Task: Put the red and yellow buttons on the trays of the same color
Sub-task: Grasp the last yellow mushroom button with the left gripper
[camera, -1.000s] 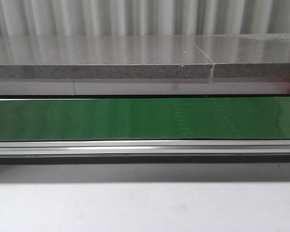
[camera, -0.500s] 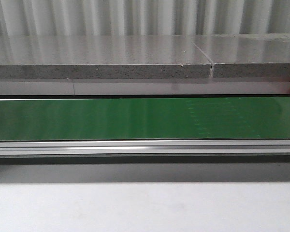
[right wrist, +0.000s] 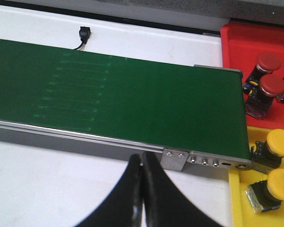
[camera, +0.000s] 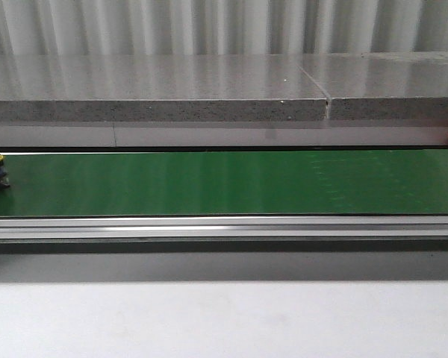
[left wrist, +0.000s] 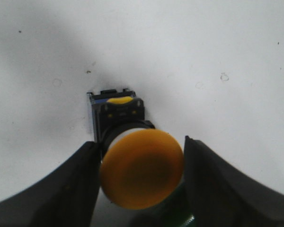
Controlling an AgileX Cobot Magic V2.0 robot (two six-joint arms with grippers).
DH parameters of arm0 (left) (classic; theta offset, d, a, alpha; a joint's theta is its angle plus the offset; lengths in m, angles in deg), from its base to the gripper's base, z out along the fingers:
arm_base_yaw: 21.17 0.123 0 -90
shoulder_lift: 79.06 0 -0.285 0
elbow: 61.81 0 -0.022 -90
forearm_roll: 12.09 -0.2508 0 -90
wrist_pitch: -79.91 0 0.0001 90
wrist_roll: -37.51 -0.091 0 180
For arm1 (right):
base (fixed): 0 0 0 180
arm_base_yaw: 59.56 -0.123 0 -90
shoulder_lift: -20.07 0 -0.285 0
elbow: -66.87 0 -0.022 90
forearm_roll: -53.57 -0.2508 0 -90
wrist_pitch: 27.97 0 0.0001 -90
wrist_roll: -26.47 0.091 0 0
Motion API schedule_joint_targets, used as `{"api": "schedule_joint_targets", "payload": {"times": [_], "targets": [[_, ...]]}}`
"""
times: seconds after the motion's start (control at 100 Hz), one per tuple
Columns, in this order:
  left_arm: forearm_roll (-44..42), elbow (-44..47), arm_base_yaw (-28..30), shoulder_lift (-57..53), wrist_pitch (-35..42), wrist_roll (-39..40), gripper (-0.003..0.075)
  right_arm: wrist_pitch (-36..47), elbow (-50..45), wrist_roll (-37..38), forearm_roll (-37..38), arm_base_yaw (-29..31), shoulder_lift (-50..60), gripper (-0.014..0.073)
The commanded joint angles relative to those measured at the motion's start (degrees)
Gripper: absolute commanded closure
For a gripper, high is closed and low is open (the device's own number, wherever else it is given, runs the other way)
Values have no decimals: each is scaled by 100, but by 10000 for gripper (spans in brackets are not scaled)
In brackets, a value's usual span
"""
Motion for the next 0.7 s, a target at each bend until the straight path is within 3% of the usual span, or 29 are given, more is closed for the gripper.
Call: {"api": "schedule_joint_targets", "payload": {"times": [0.0, 0.1, 0.25, 0.69], "targets": [[164, -254, 17, -347, -38, 39, 424, 366, 137, -33, 52, 14, -1, 662], [164, -412, 17, -347, -104, -17, 505, 366, 137, -33, 52, 14, -1, 662], [164, -764, -216, -347, -335, -224, 567, 366, 137, -33, 52, 14, -1, 662], [-65, -936, -296, -1341, -794, -1469, 575, 366, 137, -33, 52, 14, -1, 662]]}}
